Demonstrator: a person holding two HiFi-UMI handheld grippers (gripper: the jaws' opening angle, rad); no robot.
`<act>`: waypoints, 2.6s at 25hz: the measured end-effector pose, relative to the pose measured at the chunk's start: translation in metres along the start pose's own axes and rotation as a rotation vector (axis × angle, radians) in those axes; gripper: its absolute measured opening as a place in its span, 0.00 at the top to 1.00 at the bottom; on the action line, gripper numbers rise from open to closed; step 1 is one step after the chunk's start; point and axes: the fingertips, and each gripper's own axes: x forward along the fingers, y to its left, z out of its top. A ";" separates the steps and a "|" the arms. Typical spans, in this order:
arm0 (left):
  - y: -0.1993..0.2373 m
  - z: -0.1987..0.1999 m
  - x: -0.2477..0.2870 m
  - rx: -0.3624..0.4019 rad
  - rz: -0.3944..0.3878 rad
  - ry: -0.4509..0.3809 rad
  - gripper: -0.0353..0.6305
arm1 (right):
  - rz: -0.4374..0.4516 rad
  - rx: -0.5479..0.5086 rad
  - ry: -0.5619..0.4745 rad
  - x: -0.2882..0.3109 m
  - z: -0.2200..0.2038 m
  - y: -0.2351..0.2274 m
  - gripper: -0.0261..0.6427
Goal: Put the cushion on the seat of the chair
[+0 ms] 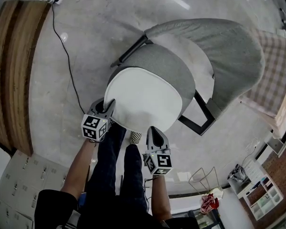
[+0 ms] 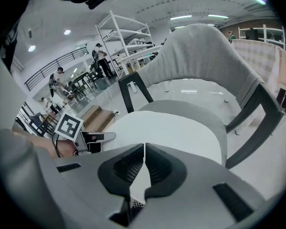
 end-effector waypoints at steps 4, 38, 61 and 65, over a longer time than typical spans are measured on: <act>0.007 0.001 -0.006 -0.014 0.041 -0.004 0.70 | -0.002 -0.007 -0.007 -0.003 0.001 0.001 0.91; -0.137 0.119 -0.170 0.205 0.033 -0.159 0.71 | 0.026 -0.116 -0.273 -0.161 0.098 0.044 0.91; -0.354 0.163 -0.317 0.404 -0.009 -0.382 0.84 | 0.058 -0.260 -0.534 -0.368 0.156 0.042 0.91; -0.383 0.158 -0.344 0.438 -0.007 -0.409 0.86 | 0.062 -0.271 -0.579 -0.406 0.156 0.042 0.91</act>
